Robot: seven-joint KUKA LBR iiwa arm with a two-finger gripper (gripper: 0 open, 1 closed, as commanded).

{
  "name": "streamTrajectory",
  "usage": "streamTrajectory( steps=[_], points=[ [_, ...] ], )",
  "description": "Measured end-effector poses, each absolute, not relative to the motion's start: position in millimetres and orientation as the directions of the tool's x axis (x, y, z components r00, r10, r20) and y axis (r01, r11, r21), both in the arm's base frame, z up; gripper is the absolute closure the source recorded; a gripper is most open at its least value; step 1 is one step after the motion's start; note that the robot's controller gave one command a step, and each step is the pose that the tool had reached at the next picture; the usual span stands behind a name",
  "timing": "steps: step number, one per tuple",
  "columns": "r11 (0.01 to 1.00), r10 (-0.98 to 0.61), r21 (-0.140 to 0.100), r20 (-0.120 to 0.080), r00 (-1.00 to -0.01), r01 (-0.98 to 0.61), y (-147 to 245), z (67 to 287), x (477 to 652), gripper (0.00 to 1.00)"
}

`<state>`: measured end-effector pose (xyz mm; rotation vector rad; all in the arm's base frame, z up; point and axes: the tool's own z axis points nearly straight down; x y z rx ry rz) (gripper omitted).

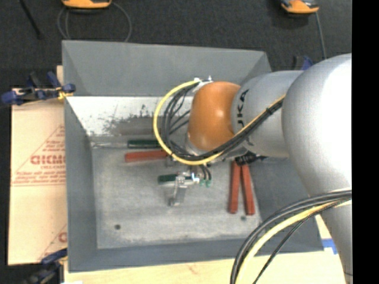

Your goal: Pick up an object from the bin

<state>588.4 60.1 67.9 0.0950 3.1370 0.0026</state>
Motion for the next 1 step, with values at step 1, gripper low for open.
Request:
streamTrajectory(
  steps=[1],
  points=[
    [0.998, 0.066, 0.002, -0.006, -0.998, 0.066, 59.7, 68.5, 589.7, 0.0]
  ],
)
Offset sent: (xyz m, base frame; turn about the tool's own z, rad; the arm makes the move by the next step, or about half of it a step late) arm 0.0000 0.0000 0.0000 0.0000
